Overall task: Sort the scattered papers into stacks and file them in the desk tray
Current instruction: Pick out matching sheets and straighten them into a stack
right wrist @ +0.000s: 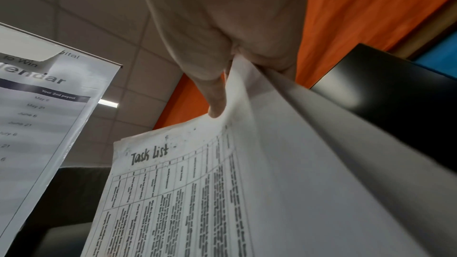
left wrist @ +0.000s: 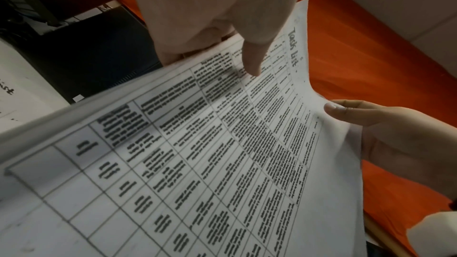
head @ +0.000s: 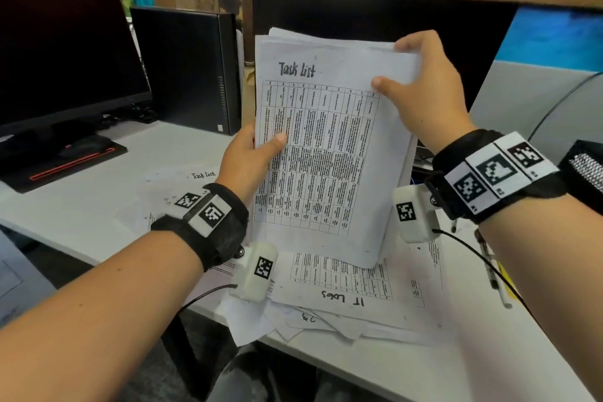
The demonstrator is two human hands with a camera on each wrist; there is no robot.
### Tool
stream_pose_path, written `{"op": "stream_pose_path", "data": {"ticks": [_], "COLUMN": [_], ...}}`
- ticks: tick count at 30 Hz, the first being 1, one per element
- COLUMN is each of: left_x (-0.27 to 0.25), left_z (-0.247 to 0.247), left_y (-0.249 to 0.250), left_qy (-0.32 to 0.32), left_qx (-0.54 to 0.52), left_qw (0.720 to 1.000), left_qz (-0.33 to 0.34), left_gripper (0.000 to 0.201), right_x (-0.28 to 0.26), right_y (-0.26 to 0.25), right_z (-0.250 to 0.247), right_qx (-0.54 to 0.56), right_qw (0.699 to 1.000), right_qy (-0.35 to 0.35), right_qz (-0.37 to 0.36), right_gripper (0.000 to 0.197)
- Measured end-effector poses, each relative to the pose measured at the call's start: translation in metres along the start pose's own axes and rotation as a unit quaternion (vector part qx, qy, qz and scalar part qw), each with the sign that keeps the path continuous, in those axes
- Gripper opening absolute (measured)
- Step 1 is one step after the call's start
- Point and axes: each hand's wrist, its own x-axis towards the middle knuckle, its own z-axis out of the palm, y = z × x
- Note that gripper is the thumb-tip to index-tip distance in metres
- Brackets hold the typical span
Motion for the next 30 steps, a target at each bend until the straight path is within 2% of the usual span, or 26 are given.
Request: {"op": "stream_pose_path", "data": {"ticks": [4, 8, 15, 18, 22, 25, 27, 30], "left_x": [-0.001, -0.001, -0.002, -0.008, -0.017, -0.024, -0.027, -0.026], "left_z": [0.001, 0.001, 0.007, 0.019, 0.031, 0.032, 0.03, 0.026], "left_y": [-0.005, -0.007, 0.007, 0.018, 0.03, 0.02, 0.009, 0.0], "left_qy": [0.003, 0.021, 0.065, 0.075, 0.117, 0.098, 0.082, 0.078], "left_qx": [-0.003, -0.018, -0.074, -0.068, -0.063, -0.068, -0.063, -0.045], "left_qw": [1.0, 0.999, 0.995, 0.995, 0.99, 0.993, 0.995, 0.996], "left_qz": [-0.021, -0.026, -0.026, -0.014, 0.04, 0.026, -0.002, -0.014], "left_gripper": [0.039, 0.036, 0.037, 0.036, 0.039, 0.04, 0.048, 0.055], "right_x": [-0.004, -0.019, -0.067, -0.073, -0.076, -0.091, -0.099, -0.094], "right_y": [0.001, 0.012, 0.043, 0.037, 0.03, 0.036, 0.043, 0.045], "right_z": [-0.001, 0.001, 0.033, 0.04, 0.039, 0.043, 0.046, 0.042], "right_qx": [0.058, 0.183, 0.171, 0.178, 0.194, 0.2, 0.2, 0.206], "right_qw": [0.998, 0.982, 0.963, 0.965, 0.97, 0.964, 0.957, 0.957], "right_qy": [0.012, 0.035, -0.07, -0.027, 0.035, -0.022, -0.054, -0.039], "right_qz": [0.002, 0.033, 0.198, 0.19, 0.144, 0.175, 0.202, 0.2], "right_gripper": [0.043, 0.062, 0.029, 0.023, 0.028, 0.034, 0.04, 0.036]}}
